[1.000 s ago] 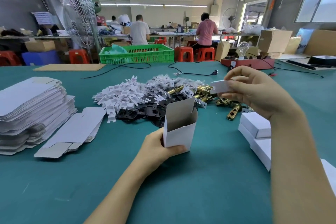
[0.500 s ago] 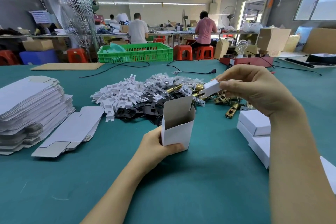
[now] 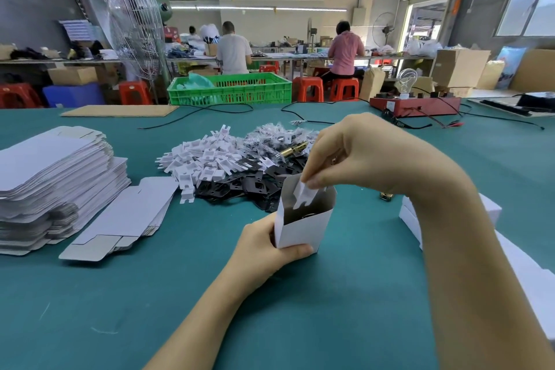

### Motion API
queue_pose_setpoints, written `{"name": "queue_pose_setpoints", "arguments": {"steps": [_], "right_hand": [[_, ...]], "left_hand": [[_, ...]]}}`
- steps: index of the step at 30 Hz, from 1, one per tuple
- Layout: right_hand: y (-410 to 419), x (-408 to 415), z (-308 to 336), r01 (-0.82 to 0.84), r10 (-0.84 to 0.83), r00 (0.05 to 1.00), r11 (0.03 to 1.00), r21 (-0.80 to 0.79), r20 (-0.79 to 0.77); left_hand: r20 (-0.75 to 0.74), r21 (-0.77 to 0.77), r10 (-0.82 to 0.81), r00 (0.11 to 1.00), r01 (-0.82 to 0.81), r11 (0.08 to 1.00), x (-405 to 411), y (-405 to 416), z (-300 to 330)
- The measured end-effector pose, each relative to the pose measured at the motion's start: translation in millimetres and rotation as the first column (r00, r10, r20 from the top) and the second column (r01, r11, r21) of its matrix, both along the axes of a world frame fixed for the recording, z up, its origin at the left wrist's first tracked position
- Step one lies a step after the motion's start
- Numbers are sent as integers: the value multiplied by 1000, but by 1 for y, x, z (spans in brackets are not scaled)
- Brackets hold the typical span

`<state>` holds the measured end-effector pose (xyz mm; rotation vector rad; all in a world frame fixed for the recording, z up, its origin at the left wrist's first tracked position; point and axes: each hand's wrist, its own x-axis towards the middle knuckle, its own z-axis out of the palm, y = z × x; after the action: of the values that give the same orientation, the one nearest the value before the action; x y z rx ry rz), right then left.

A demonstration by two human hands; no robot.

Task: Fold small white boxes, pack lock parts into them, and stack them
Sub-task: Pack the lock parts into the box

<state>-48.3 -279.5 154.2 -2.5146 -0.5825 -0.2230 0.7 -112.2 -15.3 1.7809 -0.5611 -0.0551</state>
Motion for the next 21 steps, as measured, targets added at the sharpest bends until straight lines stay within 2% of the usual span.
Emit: {"name": "queue_pose_setpoints", "arguments": {"steps": [5,12,15,21], "right_hand": [[15,-1,-3,69,-70,998,991,-116,2],[35,3,-11,27,-36,999,966,-258,-33],[33,6,-13,3,-29,995,966,-258,-97],[11,5,-6,34,-47,994,992,-124,-103]], "left_hand": [[-40,-15,14,999,-14,1000,0,0,0],[-81,-27,29,996,-32,999,0,-2,-1],[-75,-23,27,997,-29,999,1,-1,-1],[-20,14,17,1000,-17,1000,1,0,-1]]}}
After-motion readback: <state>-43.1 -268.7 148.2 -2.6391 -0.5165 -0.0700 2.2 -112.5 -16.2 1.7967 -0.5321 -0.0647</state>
